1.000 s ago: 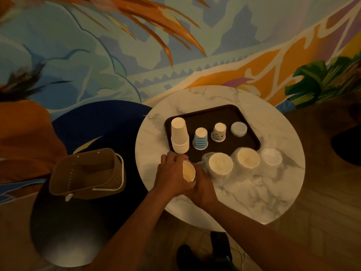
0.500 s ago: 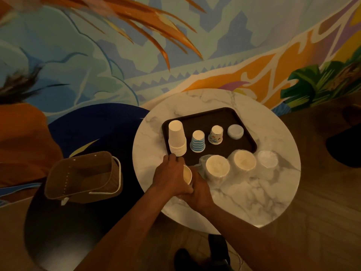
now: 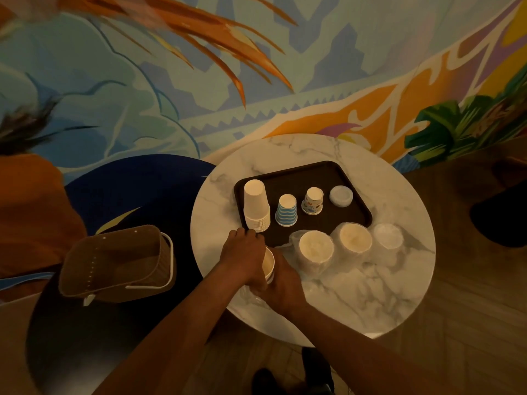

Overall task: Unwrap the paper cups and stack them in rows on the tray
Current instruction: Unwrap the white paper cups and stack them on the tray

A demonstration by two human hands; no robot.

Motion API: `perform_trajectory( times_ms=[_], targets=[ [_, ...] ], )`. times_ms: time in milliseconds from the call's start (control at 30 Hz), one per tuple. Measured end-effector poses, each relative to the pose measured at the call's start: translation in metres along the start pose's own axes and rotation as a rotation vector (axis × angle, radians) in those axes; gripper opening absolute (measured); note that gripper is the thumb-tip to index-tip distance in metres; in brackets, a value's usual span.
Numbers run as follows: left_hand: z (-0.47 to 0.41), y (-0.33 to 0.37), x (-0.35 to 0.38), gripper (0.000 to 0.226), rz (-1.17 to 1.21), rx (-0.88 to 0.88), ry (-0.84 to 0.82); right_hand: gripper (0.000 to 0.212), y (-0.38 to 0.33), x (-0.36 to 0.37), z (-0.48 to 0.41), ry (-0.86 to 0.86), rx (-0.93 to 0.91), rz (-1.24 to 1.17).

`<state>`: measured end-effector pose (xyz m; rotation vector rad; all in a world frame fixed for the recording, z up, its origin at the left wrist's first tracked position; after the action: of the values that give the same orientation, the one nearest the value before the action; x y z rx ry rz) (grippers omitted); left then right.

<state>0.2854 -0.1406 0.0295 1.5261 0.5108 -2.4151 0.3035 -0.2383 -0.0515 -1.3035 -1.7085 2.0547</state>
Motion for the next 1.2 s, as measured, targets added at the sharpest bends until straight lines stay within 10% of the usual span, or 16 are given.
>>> perform_trajectory(
  times_ms=[400,667,933,1200],
  targets=[
    [0.019,-0.021,-0.052,0.098,0.119,-0.008,0.023,0.062,-0.004,-0.005,-0.006,-0.044,0.069,0.063],
    [0.041,-0.089,-0.110,0.071,0.760,-0.093,-0.053,0.081,-0.001,-0.001,-0.004,0.024,0.090,0.124],
    [0.035,-0.117,-0.060,0.063,2.156,-0.079,-0.115,0.104,-0.024,-0.004,-0.006,0.029,0.026,0.198],
    [0.003,-0.090,-0.052,0.058,2.402,0.043,-0.190,0.081,-0.060,-0.005,-0.012,0.069,-0.119,0.339]
  ],
)
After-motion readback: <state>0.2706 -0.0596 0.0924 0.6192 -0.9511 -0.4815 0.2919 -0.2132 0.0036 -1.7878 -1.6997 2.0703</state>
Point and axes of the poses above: each hand's wrist, its own z-axis away from the middle knuckle, its own x-axis out of the palm, y = z × x, the point moved 8 cm from there along -z, towards the middle knuckle, and after that the axes turned 6 degrees about -x, right-handed, at the moved point
